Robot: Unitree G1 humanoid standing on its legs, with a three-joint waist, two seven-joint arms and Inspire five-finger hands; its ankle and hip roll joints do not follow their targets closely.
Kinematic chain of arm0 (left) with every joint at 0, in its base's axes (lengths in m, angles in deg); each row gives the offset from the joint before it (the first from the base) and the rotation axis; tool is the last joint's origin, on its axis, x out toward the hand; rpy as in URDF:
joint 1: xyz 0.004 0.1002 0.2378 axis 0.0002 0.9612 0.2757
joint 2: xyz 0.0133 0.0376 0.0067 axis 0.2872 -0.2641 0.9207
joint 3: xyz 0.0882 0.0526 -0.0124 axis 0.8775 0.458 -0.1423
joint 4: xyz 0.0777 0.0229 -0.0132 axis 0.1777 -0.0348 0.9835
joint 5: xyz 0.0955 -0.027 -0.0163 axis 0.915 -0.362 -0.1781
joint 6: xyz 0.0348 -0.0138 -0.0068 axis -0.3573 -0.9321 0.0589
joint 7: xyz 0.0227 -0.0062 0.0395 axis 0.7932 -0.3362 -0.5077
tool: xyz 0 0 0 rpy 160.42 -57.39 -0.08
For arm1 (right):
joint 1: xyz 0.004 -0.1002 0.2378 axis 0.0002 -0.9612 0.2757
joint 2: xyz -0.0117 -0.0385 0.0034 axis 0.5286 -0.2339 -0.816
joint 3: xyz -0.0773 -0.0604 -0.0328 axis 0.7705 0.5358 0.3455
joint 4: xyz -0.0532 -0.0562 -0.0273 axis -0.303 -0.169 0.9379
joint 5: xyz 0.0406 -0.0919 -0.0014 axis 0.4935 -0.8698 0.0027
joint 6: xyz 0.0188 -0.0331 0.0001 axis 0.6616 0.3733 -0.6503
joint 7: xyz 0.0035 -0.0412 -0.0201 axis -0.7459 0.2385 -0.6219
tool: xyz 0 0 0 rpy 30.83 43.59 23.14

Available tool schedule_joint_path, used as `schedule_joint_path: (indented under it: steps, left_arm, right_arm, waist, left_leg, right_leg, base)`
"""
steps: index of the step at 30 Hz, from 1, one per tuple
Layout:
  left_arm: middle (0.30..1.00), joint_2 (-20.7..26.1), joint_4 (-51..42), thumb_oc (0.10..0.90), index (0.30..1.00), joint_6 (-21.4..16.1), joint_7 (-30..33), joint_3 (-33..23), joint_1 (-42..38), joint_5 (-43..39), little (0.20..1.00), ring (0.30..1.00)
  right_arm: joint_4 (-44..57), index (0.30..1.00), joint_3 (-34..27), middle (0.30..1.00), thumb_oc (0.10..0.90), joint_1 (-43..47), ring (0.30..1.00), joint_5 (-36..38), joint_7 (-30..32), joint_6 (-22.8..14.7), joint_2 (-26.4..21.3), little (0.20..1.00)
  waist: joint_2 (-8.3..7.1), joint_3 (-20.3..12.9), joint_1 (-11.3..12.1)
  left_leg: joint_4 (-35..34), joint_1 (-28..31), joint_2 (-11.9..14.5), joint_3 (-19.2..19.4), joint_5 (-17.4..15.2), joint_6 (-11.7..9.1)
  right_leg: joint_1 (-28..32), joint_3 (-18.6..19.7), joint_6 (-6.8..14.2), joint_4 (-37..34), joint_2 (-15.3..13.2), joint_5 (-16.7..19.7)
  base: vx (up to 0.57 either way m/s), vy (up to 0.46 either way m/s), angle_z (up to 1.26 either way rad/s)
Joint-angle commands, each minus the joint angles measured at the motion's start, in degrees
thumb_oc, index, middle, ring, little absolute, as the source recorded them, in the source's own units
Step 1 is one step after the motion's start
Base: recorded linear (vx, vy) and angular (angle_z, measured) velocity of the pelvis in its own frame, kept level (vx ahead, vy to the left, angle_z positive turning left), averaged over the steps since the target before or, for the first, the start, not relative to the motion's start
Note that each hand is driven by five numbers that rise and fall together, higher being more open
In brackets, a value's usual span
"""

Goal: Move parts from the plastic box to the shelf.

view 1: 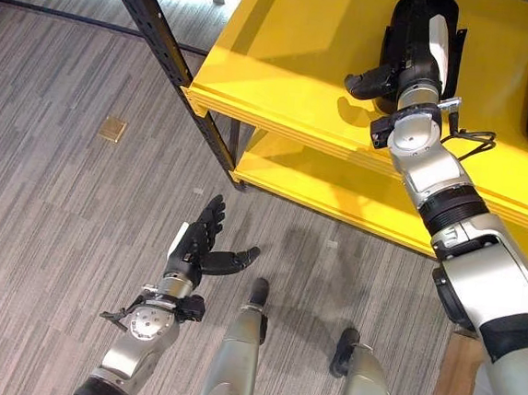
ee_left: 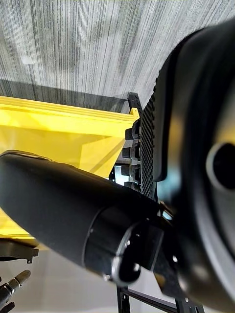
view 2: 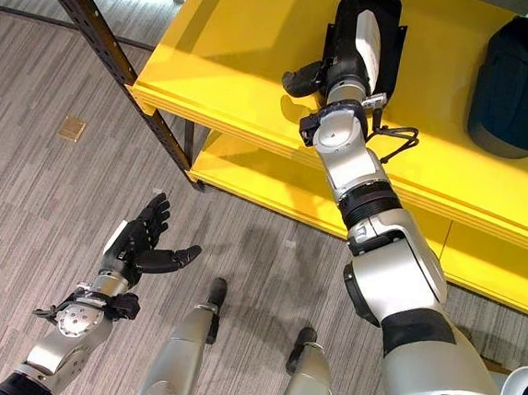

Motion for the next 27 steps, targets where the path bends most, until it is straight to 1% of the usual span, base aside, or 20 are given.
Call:
schedule_joint_path:
  steps: [1, 6, 11, 12, 18, 20, 27]
  left_arm:
    - [1.000, 3.44, -6.82, 0.900, 1.000, -4.76, 0.69, -1.60, -0.87, -0.55, 1.000, 1.000]
    - [1.000, 3.63, -6.81, 0.900, 1.000, -4.84, 0.52, -1.79, -0.53, -0.76, 1.000, 1.000]
    - [1.000, 3.85, -7.23, 0.900, 1.000, -5.02, 0.07, -2.70, 0.25, -0.95, 1.000, 1.000]
    - [1.000, 3.93, -7.23, 0.900, 1.000, -4.96, -0.03, -2.86, 0.36, -0.99, 1.000, 1.000]
    - [1.000, 3.76, -6.98, 0.900, 1.000, -4.89, -0.20, -3.15, 0.67, -0.91, 1.000, 1.000]
    - [1.000, 3.89, -7.04, 0.900, 1.000, -4.87, -0.52, -3.53, 1.05, -0.97, 1.000, 1.000]
    - [1.000, 4.36, -7.67, 0.900, 1.000, -5.02, -1.02, -3.84, 1.36, -1.16, 1.000, 1.000]
  right_arm:
    - [6.18, 1.000, -0.75, 1.000, 0.900, 8.00, 1.000, -2.42, 2.91, -4.98, -1.98, 1.000]
    - [6.78, 1.000, -0.28, 1.000, 0.900, 8.38, 1.000, -3.59, 2.98, -4.67, -2.74, 1.000]
    - [6.76, 1.000, 2.49, 1.000, 0.900, 9.79, 1.000, -6.86, 1.70, -3.70, -5.44, 1.000]
    - [6.98, 1.000, 3.96, 1.000, 0.900, 10.47, 1.000, -8.25, 1.03, -3.52, -6.73, 1.000]
    - [6.28, 1.000, 5.91, 1.000, 0.900, 11.77, 1.000, -8.74, -0.04, -3.40, -9.07, 1.000]
    - [5.60, 1.000, 7.62, 1.000, 0.900, 12.43, 1.000, -9.09, -1.12, -3.43, -10.97, 1.000]
    - [4.18, 1.000, 9.67, 1.000, 0.900, 14.02, 1.000, -9.85, -1.47, -3.70, -12.76, 1.000]
  waist:
    - [-1.17, -2.09, 0.09]
    - [-1.29, -2.21, -0.09]
    - [-1.76, -1.99, -0.28]
    - [-2.00, -1.82, -0.32]
    - [-2.73, -1.90, -0.76]
    - [-3.18, -1.97, -1.09]
    - [-3.37, -1.81, -1.47]
  left_leg:
    - [6.42, -0.03, 4.10, -3.71, -8.27, -1.22]
    - [6.00, -0.04, 4.15, -3.66, -7.84, -1.18]
    - [6.06, 0.15, 4.42, -3.57, -7.89, -1.29]
    - [6.37, 0.20, 4.54, -3.52, -8.17, -1.32]
    - [6.17, -0.15, 4.69, -3.58, -7.77, -1.42]
    - [6.07, -0.09, 4.87, -3.57, -7.73, -1.50]
    - [5.65, 0.10, 5.18, -3.37, -7.57, -1.60]
  right_leg:
    - [5.21, 3.43, 1.80, -8.12, -1.81, 4.80]
    - [5.10, 3.37, 1.78, -8.37, -1.81, 5.13]
    - [5.18, 3.29, 1.72, -8.27, -1.66, 5.00]
    - [5.15, 3.42, 1.71, -7.94, -1.61, 4.74]
    - [4.79, 3.36, 1.70, -8.10, -1.56, 5.13]
    - [4.65, 3.40, 1.69, -7.96, -1.40, 5.11]
    - [4.38, 3.66, 1.73, -7.96, -1.08, 5.20]
  base:
    - [0.00, 0.000, 0.00]
    - [0.00, 0.000, 0.00]
    - [0.00, 0.000, 0.00]
    - [0.00, 0.000, 0.00]
    - [0.00, 0.000, 0.00]
    - [0.00, 0.000, 0.00]
    - [0.00, 0.000, 0.00]
